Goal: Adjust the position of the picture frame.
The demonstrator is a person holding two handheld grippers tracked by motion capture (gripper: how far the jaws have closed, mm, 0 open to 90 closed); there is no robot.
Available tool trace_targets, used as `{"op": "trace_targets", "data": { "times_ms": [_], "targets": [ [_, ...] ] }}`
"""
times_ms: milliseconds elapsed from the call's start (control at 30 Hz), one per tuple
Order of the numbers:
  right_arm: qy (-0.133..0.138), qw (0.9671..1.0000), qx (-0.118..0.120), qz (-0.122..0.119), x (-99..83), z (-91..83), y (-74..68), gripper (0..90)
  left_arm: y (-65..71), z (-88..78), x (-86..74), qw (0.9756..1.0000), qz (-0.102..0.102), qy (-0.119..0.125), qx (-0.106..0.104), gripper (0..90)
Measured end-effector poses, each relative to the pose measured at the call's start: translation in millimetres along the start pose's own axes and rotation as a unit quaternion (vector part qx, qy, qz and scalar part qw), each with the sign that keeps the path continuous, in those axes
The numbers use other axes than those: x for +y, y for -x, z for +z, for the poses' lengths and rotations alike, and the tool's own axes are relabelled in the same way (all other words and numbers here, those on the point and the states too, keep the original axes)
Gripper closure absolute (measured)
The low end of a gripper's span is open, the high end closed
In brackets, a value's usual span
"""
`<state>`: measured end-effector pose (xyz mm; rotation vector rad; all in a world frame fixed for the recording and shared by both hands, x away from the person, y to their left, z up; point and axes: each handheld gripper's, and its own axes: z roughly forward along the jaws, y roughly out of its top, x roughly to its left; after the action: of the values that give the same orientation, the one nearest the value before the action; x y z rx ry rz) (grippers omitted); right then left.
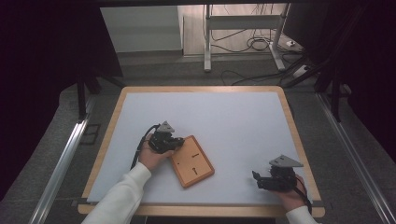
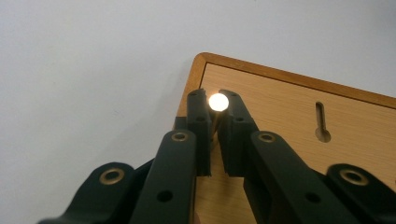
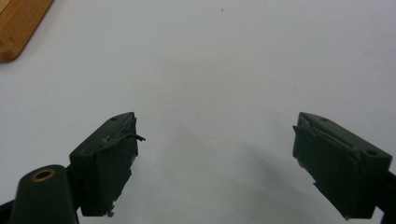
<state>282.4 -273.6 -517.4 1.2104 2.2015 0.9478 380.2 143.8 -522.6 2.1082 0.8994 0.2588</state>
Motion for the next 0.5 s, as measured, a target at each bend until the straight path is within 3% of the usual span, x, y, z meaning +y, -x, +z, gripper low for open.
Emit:
{"op": "trace_targets", "data": {
  "times_ms": [167, 233, 333, 400, 500],
  "targets": [
    [0.003, 1.0000, 0.000, -0.003, 0.4, -0.4, -1.4, 14.6, 2.0, -0.2, 0.3, 1.0000, 0.000, -0.003, 0.010, 82.2],
    [0.003, 1.0000, 0.000, -0.003, 0.4, -0.5, -1.4, 14.6, 5.1, -3.7, 0.7, 0.9997, 0.004, 0.006, 0.025, 78.7],
    [0.004, 1.0000, 0.000, -0.004, 0.1, -0.7, -1.2, 14.6, 10.2, -18.0, 1.0, 0.9980, 0.015, 0.016, 0.059, 60.7],
    [0.004, 1.0000, 0.001, -0.004, 0.1, -0.5, -1.4, 14.5, 10.7, -26.8, -1.7, 0.9979, 0.007, 0.018, 0.062, 50.7],
    [0.004, 1.0000, 0.001, -0.004, 0.2, -0.6, -2.0, 14.5, 9.3, -36.1, -7.7, 0.9981, -0.006, 0.021, 0.058, 44.7]
  ]
}}
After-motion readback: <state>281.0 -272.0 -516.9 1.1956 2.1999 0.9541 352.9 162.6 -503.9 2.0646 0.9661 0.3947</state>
